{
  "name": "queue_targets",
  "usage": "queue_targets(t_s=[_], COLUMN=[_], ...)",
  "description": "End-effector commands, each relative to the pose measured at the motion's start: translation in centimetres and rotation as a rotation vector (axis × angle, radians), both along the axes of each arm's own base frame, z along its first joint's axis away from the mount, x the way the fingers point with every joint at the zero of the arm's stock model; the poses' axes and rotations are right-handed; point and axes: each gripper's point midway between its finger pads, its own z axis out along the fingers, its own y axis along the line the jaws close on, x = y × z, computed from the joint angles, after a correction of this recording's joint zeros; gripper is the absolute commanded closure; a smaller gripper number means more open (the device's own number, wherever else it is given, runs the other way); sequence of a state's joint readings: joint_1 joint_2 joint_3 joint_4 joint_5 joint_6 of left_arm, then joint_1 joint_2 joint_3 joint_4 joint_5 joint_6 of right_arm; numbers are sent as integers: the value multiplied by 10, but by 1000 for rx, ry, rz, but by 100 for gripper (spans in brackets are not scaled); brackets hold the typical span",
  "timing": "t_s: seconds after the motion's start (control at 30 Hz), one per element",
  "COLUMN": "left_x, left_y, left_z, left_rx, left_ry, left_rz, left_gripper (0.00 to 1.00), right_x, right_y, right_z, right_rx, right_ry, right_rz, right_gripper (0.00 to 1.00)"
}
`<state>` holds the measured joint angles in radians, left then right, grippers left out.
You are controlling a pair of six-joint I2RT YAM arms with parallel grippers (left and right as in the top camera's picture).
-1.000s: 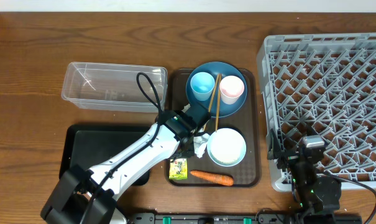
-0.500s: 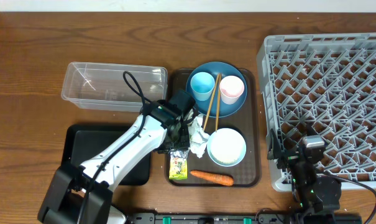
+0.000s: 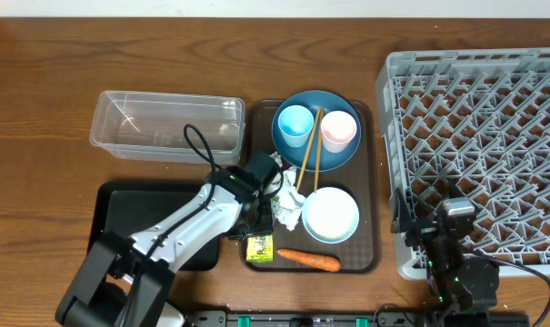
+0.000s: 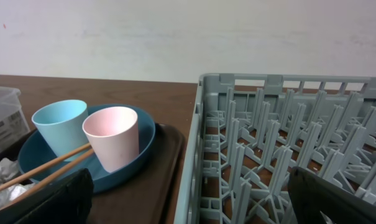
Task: Sort waste into correct bins and load items into the dishwasher rack
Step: 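Grasp the foil wrapper and yellow packet with the left gripper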
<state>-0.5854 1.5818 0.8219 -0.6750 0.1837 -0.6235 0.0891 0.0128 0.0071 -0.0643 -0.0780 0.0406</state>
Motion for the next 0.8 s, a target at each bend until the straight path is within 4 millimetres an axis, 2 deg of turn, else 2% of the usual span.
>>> queue_targets(t_s=[0.0, 0.2, 0.37, 0.43, 0.5, 0.63, 0.77], left_x=[-1, 2, 2, 1, 1, 3, 6], left_y=[4, 2, 2, 2, 2, 1, -1], left_z=[-4, -4, -4, -4, -4, 1, 18], left_rx=[10, 4, 4, 5, 4, -5, -24], left_ry=[-7, -18, -17, -14, -16, -30, -60], left_rz=[-6, -7, -7, -7, -7, -7, -7], left_gripper=[56, 58, 74, 87, 94, 94, 94], right_x=[0, 0, 0, 0, 0, 0, 0], right_y=[2, 2, 2, 2, 2, 2, 2], right_z=[-1, -1, -1, -1, -1, -1, -1], right_rx=[-4, -4, -4, -4, -5, -5, -4], right_ry=[3, 3, 3, 3, 3, 3, 3], right_rz=[10, 10, 10, 10, 10, 10, 10], right_gripper=[1, 1, 1, 1, 1, 1, 1])
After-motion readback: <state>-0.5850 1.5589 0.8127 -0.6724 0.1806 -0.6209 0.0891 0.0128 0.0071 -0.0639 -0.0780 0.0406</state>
